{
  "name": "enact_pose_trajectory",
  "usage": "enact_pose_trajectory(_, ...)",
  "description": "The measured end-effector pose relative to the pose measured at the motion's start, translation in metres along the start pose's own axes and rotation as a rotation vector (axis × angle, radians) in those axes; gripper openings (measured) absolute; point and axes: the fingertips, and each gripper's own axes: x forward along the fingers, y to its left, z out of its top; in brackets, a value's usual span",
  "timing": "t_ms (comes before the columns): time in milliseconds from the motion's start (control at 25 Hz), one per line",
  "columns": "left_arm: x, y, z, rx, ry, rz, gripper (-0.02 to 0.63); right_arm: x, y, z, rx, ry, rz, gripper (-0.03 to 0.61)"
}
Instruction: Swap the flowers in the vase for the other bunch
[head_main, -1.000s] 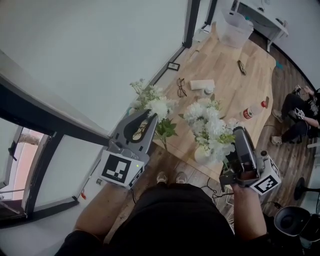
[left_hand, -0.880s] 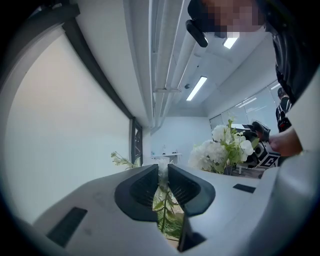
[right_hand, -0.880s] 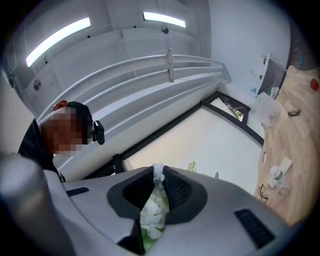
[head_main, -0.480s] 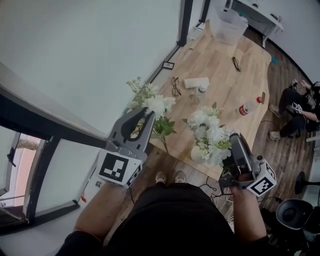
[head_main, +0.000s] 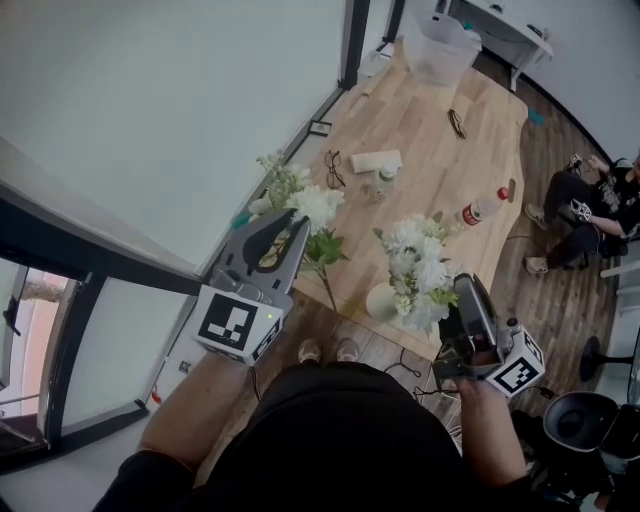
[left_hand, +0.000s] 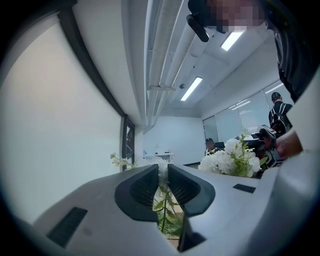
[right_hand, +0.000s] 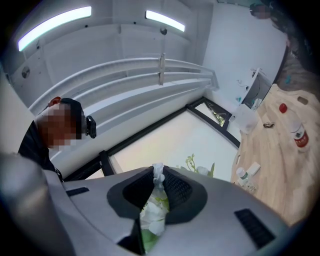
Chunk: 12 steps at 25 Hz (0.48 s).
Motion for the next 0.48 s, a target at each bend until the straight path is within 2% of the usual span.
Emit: enact_pose_trajectory(480,0.014,-0.013,-0.014,-0.005,0.043,-0.026,0.057,-0.011,-0.018,-0.006,0.049,0.005,-0.039,0.072)
